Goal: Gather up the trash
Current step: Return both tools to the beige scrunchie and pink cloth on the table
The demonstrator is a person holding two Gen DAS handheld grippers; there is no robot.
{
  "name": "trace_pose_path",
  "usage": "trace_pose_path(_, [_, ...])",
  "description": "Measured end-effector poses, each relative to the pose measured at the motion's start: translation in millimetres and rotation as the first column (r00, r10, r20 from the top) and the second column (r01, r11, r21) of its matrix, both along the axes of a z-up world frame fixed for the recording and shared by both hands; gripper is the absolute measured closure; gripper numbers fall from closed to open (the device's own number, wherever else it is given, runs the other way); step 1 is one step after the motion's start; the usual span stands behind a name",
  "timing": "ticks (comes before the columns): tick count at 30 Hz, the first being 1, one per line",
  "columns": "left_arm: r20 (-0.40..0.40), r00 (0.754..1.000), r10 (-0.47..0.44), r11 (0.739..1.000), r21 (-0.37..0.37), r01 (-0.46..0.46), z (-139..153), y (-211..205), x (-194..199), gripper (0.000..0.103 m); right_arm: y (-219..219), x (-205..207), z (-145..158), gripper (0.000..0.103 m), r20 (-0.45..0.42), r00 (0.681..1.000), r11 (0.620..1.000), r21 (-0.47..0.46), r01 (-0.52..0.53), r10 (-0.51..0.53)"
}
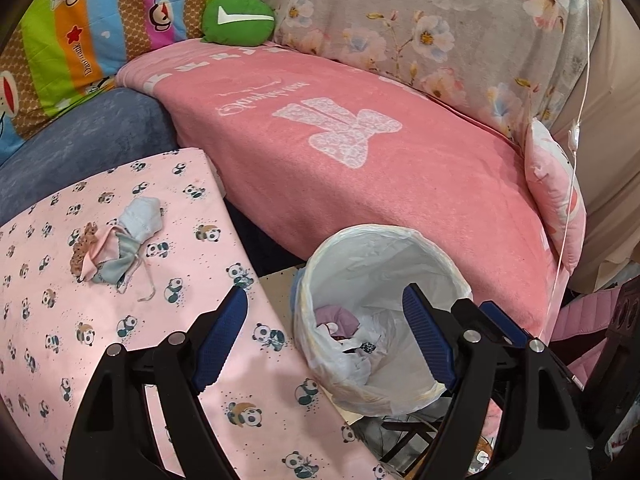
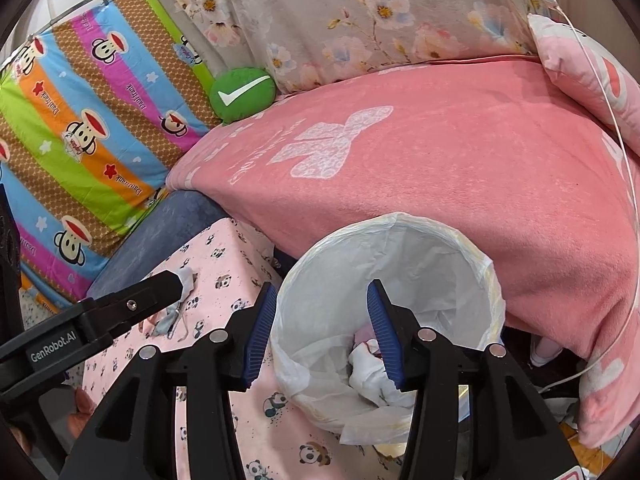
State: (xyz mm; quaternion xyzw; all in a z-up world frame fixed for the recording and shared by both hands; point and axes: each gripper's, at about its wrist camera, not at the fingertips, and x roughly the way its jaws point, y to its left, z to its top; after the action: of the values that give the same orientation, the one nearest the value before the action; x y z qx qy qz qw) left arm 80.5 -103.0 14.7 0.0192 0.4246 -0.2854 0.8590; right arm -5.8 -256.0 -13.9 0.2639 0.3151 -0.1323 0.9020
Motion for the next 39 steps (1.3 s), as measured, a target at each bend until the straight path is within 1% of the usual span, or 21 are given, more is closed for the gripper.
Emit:
trace_pose_path(14, [-0.003, 0.996, 0.094, 0.996, -0.007, -0.094, -4.2, 42.3, 14.6, 0.027, 41.6, 22.4, 3.8, 0.054, -0.008, 0.996, 0.995, -0.023, -0.093, 0.092])
trace_pose_path(25, [-0.010, 0.986, 0.167, 0.986, -0.016, -0.167, -8.3, 78.7, 26.9, 0.027, 81.6, 44.9, 2.9, 0.054, -0.028, 0.985, 0.984, -0.044, -0.170, 0.169])
trace_pose_path(33, [-0.029, 0.975, 0.221, 0.975, -0.014, -0.221, -16.4, 110.3, 40.0, 0.027, 110.1, 64.0, -2.8, 0.054, -0.053, 0.974, 0.974, -0.048, -0.222, 0.220])
trace_pose_path(39, [-0.043, 0.960, 0.277, 0.961, -0.004, -0.278, -25.8, 142.9, 54.8, 0.027, 133.8, 82.6, -8.4, 0.054, -0.071, 0.962, 0.962, -0.054, -0.267, 0.263])
